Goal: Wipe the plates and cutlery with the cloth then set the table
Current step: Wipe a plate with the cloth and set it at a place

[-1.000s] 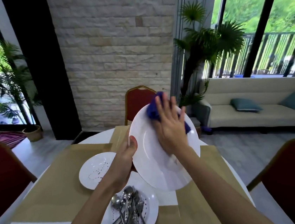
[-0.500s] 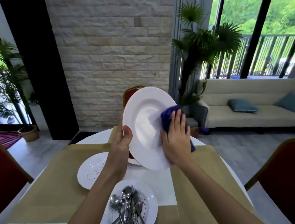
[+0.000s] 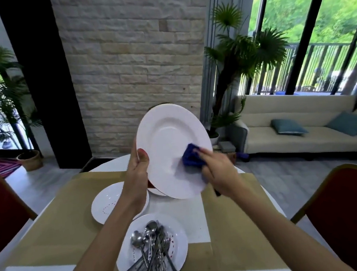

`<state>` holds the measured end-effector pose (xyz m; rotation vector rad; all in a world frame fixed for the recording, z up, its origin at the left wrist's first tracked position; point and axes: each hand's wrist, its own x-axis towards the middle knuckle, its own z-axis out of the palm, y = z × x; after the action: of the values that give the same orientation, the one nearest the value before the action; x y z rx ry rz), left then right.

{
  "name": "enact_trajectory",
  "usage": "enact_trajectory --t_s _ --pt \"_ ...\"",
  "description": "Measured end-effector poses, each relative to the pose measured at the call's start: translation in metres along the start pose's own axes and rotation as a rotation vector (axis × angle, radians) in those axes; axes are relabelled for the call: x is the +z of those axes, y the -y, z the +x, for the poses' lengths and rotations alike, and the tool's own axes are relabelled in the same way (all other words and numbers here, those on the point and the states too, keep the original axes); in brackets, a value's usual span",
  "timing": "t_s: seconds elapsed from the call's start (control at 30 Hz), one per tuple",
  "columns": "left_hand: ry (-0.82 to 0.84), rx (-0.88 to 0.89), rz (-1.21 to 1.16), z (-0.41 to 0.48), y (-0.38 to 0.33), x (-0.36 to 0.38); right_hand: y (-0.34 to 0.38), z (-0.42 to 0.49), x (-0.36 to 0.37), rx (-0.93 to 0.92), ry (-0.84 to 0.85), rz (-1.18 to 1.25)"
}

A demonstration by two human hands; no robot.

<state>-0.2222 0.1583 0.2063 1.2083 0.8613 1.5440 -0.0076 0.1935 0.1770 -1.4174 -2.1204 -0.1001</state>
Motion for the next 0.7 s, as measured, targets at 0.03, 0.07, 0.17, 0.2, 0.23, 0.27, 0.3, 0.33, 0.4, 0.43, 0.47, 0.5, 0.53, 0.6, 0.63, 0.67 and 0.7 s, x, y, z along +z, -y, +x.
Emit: enact_trajectory --t_s 0.03,0.07,0.17,0.2,0.23,0.27,0.3,0.33,0.4,0.43,0.47,0.5,0.53,0.6,0.63,0.67,0.7 --pt "0.026 -0.025 -0.009 -0.003 0.002 0.004 0.0 0.01 -0.007 0.027 -0.057 -0.046" --pt "0.055 -0.06 -0.018 -0.006 0.003 0.008 0.005 0.02 -0.014 0.04 -0.118 -0.079" --pt "0.154 -0.117 -0.057 -0.009 0.007 0.023 0.037 0.038 -0.018 -0.039 -0.145 -0.003" --pt "0.161 -0.107 -0.075 -0.007 0.009 0.024 0.052 0.038 -0.018 -0.109 -0.111 0.07" --pt "0.138 -0.104 -0.1 -0.005 0.009 0.023 0.065 0.034 -0.017 -0.183 -0.062 0.137" --pt "0.095 -0.115 -0.128 -0.001 0.007 0.019 0.074 0.025 -0.015 -0.25 0.002 0.184" --pt "0.054 -0.137 -0.159 0.003 0.005 0.013 0.079 0.014 -0.014 -0.299 0.079 0.215" --pt "0.019 -0.156 -0.173 0.006 0.003 0.005 0.078 0.003 -0.011 -0.338 0.161 0.229" --pt "-0.021 -0.187 -0.124 0.011 0.001 -0.011 0.067 -0.021 -0.004 -0.39 0.269 0.152" --pt "-0.026 -0.212 -0.087 0.011 0.0 -0.016 0.061 -0.029 -0.001 -0.427 0.244 0.071" --pt "-0.019 -0.244 -0.065 0.01 -0.001 -0.018 0.058 -0.031 0.001 -0.484 0.165 0.006" --pt "0.005 -0.274 -0.071 0.008 -0.003 -0.017 0.055 -0.03 0.001 -0.509 0.057 -0.01" --pt "0.029 -0.289 -0.087 0.008 -0.004 -0.015 0.053 -0.026 -0.003 -0.496 -0.019 -0.004" --pt "0.006 -0.26 -0.103 0.011 -0.007 -0.012 0.051 -0.016 -0.021 -0.41 -0.187 0.028" --pt "-0.044 -0.238 -0.077 0.012 -0.008 -0.012 0.05 -0.012 -0.035 -0.305 -0.262 0.173" --pt "-0.11 -0.227 0.002 0.014 -0.007 -0.014 0.047 -0.007 -0.051 -0.146 -0.305 0.417" --pt "-0.172 -0.226 0.107 0.013 -0.003 -0.017 0.042 -0.003 -0.064 0.009 -0.328 0.7"
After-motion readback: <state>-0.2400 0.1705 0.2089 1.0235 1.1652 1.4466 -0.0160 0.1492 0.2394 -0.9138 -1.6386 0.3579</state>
